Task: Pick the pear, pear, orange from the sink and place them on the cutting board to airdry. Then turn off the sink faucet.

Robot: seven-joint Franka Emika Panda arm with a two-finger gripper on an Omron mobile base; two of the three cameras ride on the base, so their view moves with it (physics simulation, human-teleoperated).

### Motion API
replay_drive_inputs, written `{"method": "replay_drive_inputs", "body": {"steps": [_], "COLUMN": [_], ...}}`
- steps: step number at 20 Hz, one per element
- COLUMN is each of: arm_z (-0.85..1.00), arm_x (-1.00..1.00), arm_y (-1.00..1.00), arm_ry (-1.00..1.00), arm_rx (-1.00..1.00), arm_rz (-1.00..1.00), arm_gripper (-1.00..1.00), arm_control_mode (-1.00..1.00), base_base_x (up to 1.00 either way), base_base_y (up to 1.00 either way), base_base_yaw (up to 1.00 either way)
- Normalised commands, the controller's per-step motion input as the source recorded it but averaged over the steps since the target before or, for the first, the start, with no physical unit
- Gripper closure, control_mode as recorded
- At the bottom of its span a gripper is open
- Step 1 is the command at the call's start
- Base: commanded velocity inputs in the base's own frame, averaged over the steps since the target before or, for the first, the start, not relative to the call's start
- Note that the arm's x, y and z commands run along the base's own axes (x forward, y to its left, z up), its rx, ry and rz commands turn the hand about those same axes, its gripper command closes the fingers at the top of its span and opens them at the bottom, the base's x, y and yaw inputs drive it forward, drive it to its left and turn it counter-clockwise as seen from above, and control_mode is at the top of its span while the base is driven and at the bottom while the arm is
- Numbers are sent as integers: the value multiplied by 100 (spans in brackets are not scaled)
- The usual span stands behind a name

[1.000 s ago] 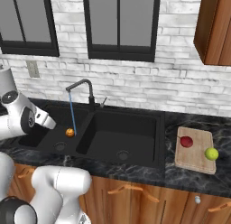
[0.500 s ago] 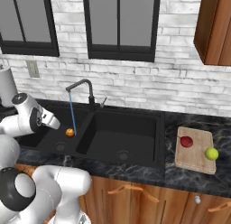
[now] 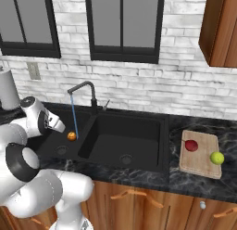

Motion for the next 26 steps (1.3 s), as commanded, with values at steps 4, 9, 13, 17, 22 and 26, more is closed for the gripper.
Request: {"method": "replay_drive_inputs", "body": {"steps": [4,9,13,17,22,26], "arm_z": [-29,-22,-22,-19,-16,-13], "arm_x": [29,28,22,18,17,15], "arm_y": [1,2,5,3,1,2], "arm_ry": [0,0,0,0,0,0], "arm_rx": [0,0,0,0,0,0], "arm_rz": [0,0,0,0,0,0], "arm_gripper": [-100,-100,-100,-100,-100,-100], "arm_control_mode": [-100,-100,-100,-100,-100,-100], "base_base_x": [0,0,0,0,0,0], "base_base_y": [0,0,0,0,0,0], "base_base_yaw": [0,0,0,0,0,0]}}
